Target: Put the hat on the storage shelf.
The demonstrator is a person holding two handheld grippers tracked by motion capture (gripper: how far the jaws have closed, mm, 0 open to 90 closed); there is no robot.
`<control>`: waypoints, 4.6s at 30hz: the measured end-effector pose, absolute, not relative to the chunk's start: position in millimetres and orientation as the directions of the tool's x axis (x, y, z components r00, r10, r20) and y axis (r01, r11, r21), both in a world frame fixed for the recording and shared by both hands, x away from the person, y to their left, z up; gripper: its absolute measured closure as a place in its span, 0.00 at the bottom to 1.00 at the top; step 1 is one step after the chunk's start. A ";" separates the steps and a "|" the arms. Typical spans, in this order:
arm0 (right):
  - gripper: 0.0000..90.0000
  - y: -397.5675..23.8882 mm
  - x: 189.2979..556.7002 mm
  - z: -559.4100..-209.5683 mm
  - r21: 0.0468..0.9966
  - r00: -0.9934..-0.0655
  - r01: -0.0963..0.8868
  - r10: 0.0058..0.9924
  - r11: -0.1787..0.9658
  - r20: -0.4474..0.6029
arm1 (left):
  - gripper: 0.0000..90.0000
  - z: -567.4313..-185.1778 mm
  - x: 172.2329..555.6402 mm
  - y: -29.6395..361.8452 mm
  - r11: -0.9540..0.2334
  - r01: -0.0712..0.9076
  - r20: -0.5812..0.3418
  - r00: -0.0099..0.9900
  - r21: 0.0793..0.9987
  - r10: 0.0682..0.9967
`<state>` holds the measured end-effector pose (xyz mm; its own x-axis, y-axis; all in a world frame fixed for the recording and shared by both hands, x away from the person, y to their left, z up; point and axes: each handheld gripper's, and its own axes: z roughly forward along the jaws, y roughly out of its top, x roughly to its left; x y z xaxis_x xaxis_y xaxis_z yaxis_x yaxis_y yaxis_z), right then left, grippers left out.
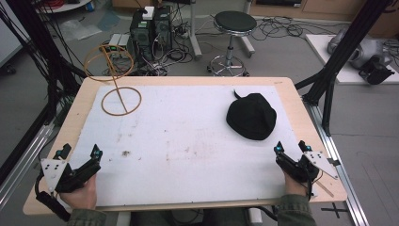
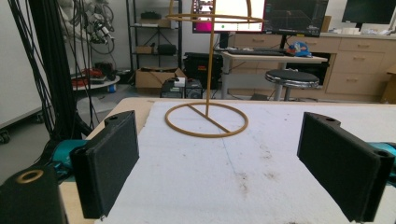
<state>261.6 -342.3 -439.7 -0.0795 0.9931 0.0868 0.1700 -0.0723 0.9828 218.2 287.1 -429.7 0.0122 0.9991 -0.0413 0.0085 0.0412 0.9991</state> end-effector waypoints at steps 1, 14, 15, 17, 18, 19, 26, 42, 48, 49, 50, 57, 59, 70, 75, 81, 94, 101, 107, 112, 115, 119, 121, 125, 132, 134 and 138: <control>0.19 -342.4 261.6 -439.7 0.983 -0.081 0.171 0.993 -0.072 0.087 | 0.14 -429.7 218.3 286.9 0.041 0.008 -0.041 0.012 0.999 0.999; 0.18 -342.0 262.4 -440.4 0.982 -0.081 0.174 0.993 -0.074 0.089 | 0.14 -430.1 218.8 286.2 0.036 0.017 -0.036 0.015 0.999 0.999; 0.18 -341.9 262.6 -440.5 0.981 -0.083 0.179 0.992 -0.077 0.093 | 0.14 -430.2 218.8 286.1 0.036 0.019 -0.036 0.017 0.999 0.999; 0.18 -342.3 262.7 -440.8 0.981 -0.081 0.180 0.992 -0.077 0.092 | 0.14 -430.6 219.3 285.8 0.037 0.018 -0.037 0.018 0.999 0.999; 0.18 -342.3 262.9 -440.9 0.980 -0.080 0.180 0.992 -0.084 0.100 | 0.14 -430.5 219.3 285.8 0.037 0.018 -0.037 0.019 0.999 0.999; 0.18 -342.4 262.7 -440.9 0.979 -0.080 0.184 0.991 -0.090 0.107 | 0.14 -430.6 219.3 285.8 0.037 0.017 -0.037 0.018 0.999 0.999; 0.17 -341.7 266.5 -439.7 0.973 -0.093 0.188 0.984 -0.135 0.155 | 0.14 -430.8 219.0 286.0 0.041 0.018 -0.042 0.027 0.999 0.999; 0.17 -327.2 290.3 -416.6 0.984 -0.134 0.166 0.987 -0.070 0.093 | 0.14 -431.0 216.5 286.5 0.037 0.025 -0.037 0.016 0.999 0.999; 0.17 -321.0 304.9 -402.9 0.988 -0.164 0.157 0.986 -0.006 0.032 | 0.14 -430.7 216.8 285.2 0.032 0.029 -0.032 0.022 0.999 0.999; 0.17 -321.0 304.9 -402.9 0.988 -0.164 0.157 0.986 -0.006 0.032 | 0.14 -430.8 217.0 285.1 0.031 0.029 -0.031 0.022 0.999 0.999; 0.17 -320.3 307.0 -400.3 0.988 -0.165 0.154 0.986 0.000 0.025 | 0.14 -430.8 217.1 285.1 0.031 0.031 -0.032 0.023 0.999 0.999; 0.17 -315.2 324.1 -388.0 0.984 -0.184 0.173 0.983 0.033 0.000 | 0.14 -428.7 217.4 282.8 0.035 0.023 -0.036 0.044 0.999 0.998; 0.17 -313.7 329.0 -387.4 0.983 -0.187 0.178 0.982 0.043 -0.009 | 0.14 -428.4 217.5 283.1 0.036 0.023 -0.037 0.046 0.999 0.998; 0.16 -310.3 355.7 -376.9 0.968 -0.200 0.231 0.979 0.093 -0.046 | 0.14 -428.9 216.7 286.7 0.041 0.030 -0.043 0.039 0.999 0.998; 0.16 -308.4 364.9 -370.8 0.964 -0.211 0.243 0.976 0.110 -0.058 | 0.14 -429.9 218.9 286.2 0.042 0.040 -0.044 0.047 0.998 0.998; 0.16 -302.8 380.6 -374.3 0.950 -0.221 0.285 0.973 0.128 -0.065 | 0.14 -430.9 221.9 282.5 0.030 0.050 -0.033 0.064 0.998 0.997; 0.16 -305.7 403.8 -384.2 0.899 -0.263 0.402 0.962 0.173 -0.068 | 0.14 -430.8 222.7 280.9 0.020 0.054 -0.024 0.077 0.998 0.997; 0.16 -303.9 412.0 -392.3 0.877 -0.289 0.444 0.956 0.185 -0.056 | 0.14 -430.0 221.7 280.5 0.018 0.045 -0.022 0.077 0.999 0.997; 0.16 -295.6 416.6 -400.7 0.840 -0.304 0.505 0.952 0.200 -0.044 | 0.14 -431.1 223.5 280.0 0.020 0.054 -0.024 0.082 0.998 0.996; 0.21 -293.4 418.9 -404.3 0.822 -0.313 0.534 0.949 0.198 -0.026 | 0.14 -430.9 222.2 280.5 0.024 0.053 -0.029 0.080 0.998 0.996; 0.32 -292.8 419.7 -405.2 0.817 -0.330 0.534 0.943 0.217 -0.035 | 0.14 -431.2 222.3 281.3 0.030 0.057 -0.034 0.080 0.998 0.996; 0.54 -288.5 418.6 -405.5 0.819 -0.335 0.525 0.941 0.233 -0.053 | 0.15 -431.5 222.5 281.7 0.033 0.056 -0.038 0.083 0.998 0.996; 0.66 -286.6 418.1 -406.2 0.814 -0.318 0.534 0.946 0.231 -0.060 | 0.15 -431.3 222.2 281.7 0.035 0.054 -0.040 0.082 0.998 0.996; 0.93 -287.7 415.9 -407.1 0.797 -0.287 0.562 0.956 0.222 -0.064 | 0.15 -431.3 221.7 281.7 0.035 0.052 -0.039 0.082 0.998 0.996; 0.96 -287.9 413.1 -405.8 0.798 -0.298 0.560 0.953 0.224 -0.058 | 0.16 -431.8 222.6 281.8 0.036 0.055 -0.040 0.083 0.998 0.996; 0.96 -288.1 412.7 -405.7 0.799 -0.298 0.562 0.953 0.214 -0.047 | 0.16 -431.6 222.3 281.4 0.036 0.050 -0.040 0.085 0.998 0.996; 0.96 -288.4 411.8 -405.3 0.800 -0.300 0.561 0.953 0.213 -0.044 | 0.16 -431.5 222.7 280.8 0.034 0.056 -0.039 0.091 0.998 0.995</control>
